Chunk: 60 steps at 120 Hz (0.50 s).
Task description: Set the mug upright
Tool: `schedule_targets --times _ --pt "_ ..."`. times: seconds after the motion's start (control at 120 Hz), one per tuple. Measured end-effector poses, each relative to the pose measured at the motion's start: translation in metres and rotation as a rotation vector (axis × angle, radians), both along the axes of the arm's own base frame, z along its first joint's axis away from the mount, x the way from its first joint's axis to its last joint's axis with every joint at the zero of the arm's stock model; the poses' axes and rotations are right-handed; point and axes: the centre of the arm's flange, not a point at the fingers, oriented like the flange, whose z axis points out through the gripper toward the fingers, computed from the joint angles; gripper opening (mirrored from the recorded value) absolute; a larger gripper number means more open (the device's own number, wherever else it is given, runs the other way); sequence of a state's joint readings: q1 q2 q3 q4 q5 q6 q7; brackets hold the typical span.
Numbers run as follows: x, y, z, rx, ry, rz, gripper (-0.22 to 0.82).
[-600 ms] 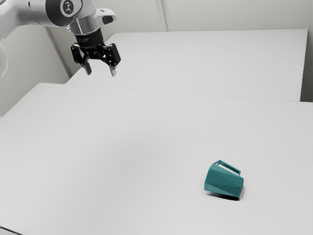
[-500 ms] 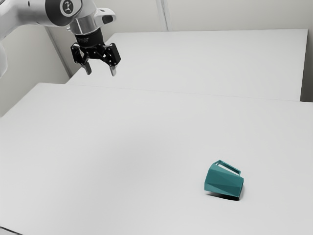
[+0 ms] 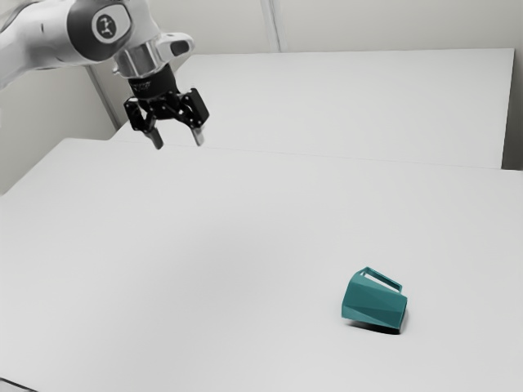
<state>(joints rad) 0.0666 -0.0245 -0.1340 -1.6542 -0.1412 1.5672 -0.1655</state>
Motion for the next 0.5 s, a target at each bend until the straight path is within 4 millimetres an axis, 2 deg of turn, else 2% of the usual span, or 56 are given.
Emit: schedule_targets --times 0.125,0.358,0.5 --pt "-0.007 -0.015 -0.026 -0.145 0.047 0.024 0.60" --pt "-0.005 -0.037 -0.087 -0.344 0.069 0.042 0.60" --pt "-0.006 -0.056 -0.117 -0.428 0.046 0.043 0.60"
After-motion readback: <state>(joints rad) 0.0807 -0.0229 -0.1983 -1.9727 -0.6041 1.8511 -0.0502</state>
